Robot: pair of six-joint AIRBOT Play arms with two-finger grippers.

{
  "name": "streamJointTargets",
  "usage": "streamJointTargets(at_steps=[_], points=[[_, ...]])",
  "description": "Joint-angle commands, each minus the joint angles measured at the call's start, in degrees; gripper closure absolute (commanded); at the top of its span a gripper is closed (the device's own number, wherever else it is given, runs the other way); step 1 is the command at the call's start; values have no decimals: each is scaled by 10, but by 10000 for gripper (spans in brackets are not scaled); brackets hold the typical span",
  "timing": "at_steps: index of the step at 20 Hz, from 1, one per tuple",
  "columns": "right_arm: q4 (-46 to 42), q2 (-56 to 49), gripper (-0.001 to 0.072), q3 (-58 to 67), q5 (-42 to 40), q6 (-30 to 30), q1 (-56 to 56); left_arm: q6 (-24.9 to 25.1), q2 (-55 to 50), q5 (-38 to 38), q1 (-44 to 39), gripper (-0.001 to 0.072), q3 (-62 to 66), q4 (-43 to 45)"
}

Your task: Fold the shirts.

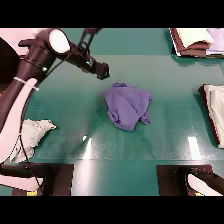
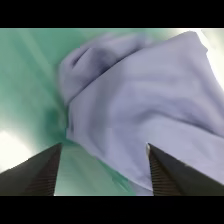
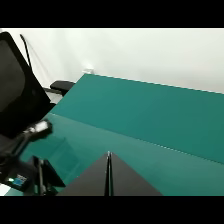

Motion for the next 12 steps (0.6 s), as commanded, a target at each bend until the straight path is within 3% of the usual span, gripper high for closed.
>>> streamJointTargets(at_steps=[1, 4, 9, 10, 11, 12], points=[[0, -1, 688, 0, 5, 0, 0, 20, -67, 28, 27, 104, -48, -72], [0, -1, 688, 0, 24, 0, 0, 42, -124, 51, 26, 104, -48, -122], [0, -2, 688, -1, 49, 0, 0, 40, -165, 57, 26, 106, -49, -124], [0, -1, 688, -1, 56, 0, 0, 40, -165, 61, 27, 160, -48, -123], [0, -2, 688, -1, 66, 0, 0, 43, -164, 61, 30, 479, -47, -123], [0, -2, 688, -2, 76, 0, 0, 42, -163, 52, 38, 676, -42, -123]])
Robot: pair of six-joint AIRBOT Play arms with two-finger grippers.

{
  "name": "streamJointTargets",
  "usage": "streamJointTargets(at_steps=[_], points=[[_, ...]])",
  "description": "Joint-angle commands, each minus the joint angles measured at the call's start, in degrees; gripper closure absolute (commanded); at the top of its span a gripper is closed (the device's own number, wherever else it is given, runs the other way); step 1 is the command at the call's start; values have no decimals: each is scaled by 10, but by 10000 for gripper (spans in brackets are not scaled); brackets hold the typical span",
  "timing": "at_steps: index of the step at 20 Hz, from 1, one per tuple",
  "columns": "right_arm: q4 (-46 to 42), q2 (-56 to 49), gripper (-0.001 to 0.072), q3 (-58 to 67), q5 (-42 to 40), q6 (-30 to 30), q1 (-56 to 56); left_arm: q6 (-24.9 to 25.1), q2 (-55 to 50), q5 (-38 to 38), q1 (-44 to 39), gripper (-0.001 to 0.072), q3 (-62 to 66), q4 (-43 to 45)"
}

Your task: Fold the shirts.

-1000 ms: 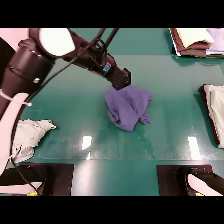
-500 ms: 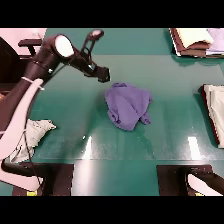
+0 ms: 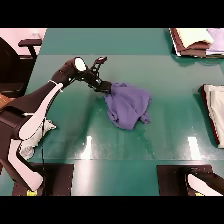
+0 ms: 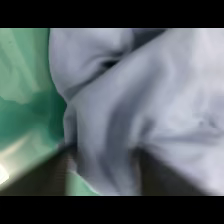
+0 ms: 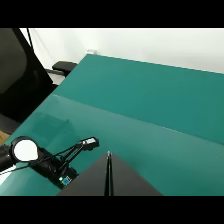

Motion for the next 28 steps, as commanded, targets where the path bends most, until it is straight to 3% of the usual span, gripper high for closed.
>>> streamJointTargets(at_steps=[1, 6, 10, 11, 12, 13, 15, 17, 21, 27, 28], points=[[0, -2, 688, 0, 41, 0, 0, 3, -6, -24, 20, 681, 16, -6], [-78, -42, 688, -19, 168, 54, 10, 3, 106, -46, 109, 682, 39, 12], [-99, -44, 676, -216, 74, 61, 41, 4, 166, -83, 122, 681, 38, 89], [-98, -45, 520, -283, 25, 65, 53, 4, 167, -92, 122, 681, 38, 89], [-85, -48, 293, -343, -24, 65, 63, 4, 166, -99, 122, 680, 38, 89], [-49, -61, 201, -401, -68, 65, 69, 3, 166, -102, 122, 681, 38, 89], [42, -108, 201, -477, -126, 47, 83, 3, 166, -99, 122, 681, 38, 89], [142, -169, 202, -511, -166, -8, 109, 3, 166, -99, 122, 681, 38, 89], [285, -304, 201, -461, -172, -96, 174, 3, 166, -97, 122, 680, 38, 89], [290, -436, 212, -300, -149, -97, 259, 2, 166, -98, 122, 681, 38, 89], [289, -448, 325, -278, -148, -97, 266, 0, 167, -99, 122, 681, 38, 89]])
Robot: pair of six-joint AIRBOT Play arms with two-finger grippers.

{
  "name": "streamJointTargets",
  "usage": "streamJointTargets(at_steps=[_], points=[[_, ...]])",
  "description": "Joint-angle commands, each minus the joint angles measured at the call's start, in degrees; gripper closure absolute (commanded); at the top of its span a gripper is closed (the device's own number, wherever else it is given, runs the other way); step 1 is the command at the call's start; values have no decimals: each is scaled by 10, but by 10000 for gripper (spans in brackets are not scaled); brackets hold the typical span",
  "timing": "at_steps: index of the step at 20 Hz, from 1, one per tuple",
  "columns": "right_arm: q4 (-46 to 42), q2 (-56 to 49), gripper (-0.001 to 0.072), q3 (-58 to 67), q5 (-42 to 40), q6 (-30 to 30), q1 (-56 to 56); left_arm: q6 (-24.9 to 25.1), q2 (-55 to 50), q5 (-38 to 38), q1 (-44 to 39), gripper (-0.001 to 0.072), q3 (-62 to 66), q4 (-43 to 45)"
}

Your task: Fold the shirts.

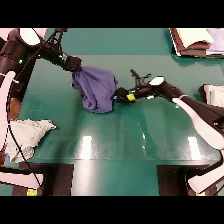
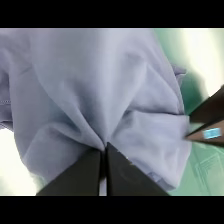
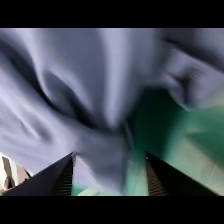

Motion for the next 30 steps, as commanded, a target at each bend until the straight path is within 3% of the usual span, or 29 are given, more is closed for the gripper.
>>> streamJointTargets(at_steps=[1, 2, 4, 7, 9, 15, 19, 23, 26, 30], points=[[14, -60, 489, 83, 10, -9, 33, -5, 2, 1, 0, 682, 1, 0], [11, -63, 687, 100, 14, -11, 33, -12, 9, 7, 1, 682, 1, 1], [7, -43, 690, 126, 28, -12, 16, -20, 45, 23, 1, 682, 1, 9], [-105, 48, 691, 174, 62, -11, -21, -18, 148, 56, 1, 682, 2, 9], [-197, 127, 691, 221, 106, 27, -44, -18, 227, 63, 0, 682, 20, 8], [-362, 322, 691, 365, 182, 105, -57, -18, 382, 60, 0, 682, 109, -1], [-409, 356, 691, 405, 210, 157, -39, -18, 367, 16, 0, 682, 125, -17], [-407, 315, 691, 354, 252, 189, -46, -19, 276, -118, 0, 682, 116, -39], [-409, 252, 691, 283, 283, 185, -51, -19, 214, -170, 0, 682, 28, -50], [-405, 174, 691, 195, 279, 178, -65, -7, 165, -127, 0, 681, -193, -52]])
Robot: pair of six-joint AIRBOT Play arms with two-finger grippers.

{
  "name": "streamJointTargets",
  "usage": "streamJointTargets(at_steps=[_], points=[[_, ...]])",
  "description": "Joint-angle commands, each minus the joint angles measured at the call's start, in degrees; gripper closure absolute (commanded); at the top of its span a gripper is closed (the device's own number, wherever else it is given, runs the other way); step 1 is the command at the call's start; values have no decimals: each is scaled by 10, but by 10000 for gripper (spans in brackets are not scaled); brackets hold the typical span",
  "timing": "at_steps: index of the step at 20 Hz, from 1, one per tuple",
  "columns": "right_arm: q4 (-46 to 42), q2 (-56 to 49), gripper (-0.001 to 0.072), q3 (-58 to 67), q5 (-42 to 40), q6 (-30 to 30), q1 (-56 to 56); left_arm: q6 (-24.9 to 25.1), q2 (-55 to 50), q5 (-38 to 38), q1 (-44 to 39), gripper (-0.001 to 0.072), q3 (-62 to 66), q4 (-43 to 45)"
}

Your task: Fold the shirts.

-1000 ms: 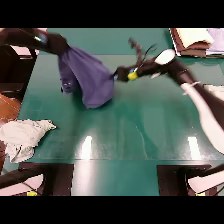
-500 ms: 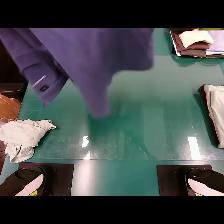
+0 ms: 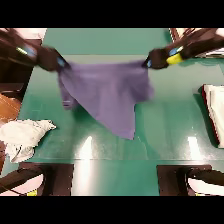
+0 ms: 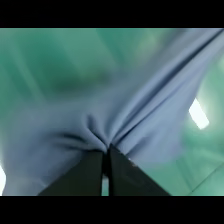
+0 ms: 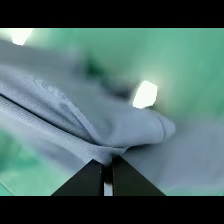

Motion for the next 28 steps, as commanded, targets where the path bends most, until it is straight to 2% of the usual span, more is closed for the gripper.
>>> streamJointTargets(at_steps=[1, 5, 6, 7, 8, 10, 13, 15, 19, 22, 24, 27, 28], points=[[6, -61, 690, -72, 6, -2, -10, 25, -42, 29, 0, 681, -178, -10], [6, -70, 690, -109, -15, -2, -10, 59, -50, 120, 0, 678, -325, -13], [6, -70, 690, -109, -15, -2, -10, 59, -50, 122, 0, 537, -338, -17], [6, -68, 691, -108, -16, -2, -10, 64, -50, 119, 0, 358, -340, -24], [6, -68, 691, -108, -16, -2, -10, 78, -50, 117, 0, 319, -339, -39], [7, -68, 690, -108, -15, -2, -10, 97, -50, 121, 0, 319, -327, -74], [7, -68, 691, -108, -14, -2, -10, 97, -50, 130, 9, 318, -250, -67], [8, -67, 690, -108, -13, -2, -10, 97, -50, 175, 26, 318, -195, -61], [9, -67, 690, -108, -7, -2, -10, 51, -66, 298, 94, 318, -176, -55], [9, -67, 690, -108, 7, -2, -10, 49, -139, 288, 134, 318, -175, -69], [9, -67, 690, -108, 6, -2, -9, 67, -203, 277, 136, 317, -168, -73], [27, -67, 690, -108, 5, -2, -9, 68, -278, 271, 136, 315, -143, -73], [33, -67, 690, -108, 5, -2, -9, 68, -288, 276, 136, 246, -138, -74]])
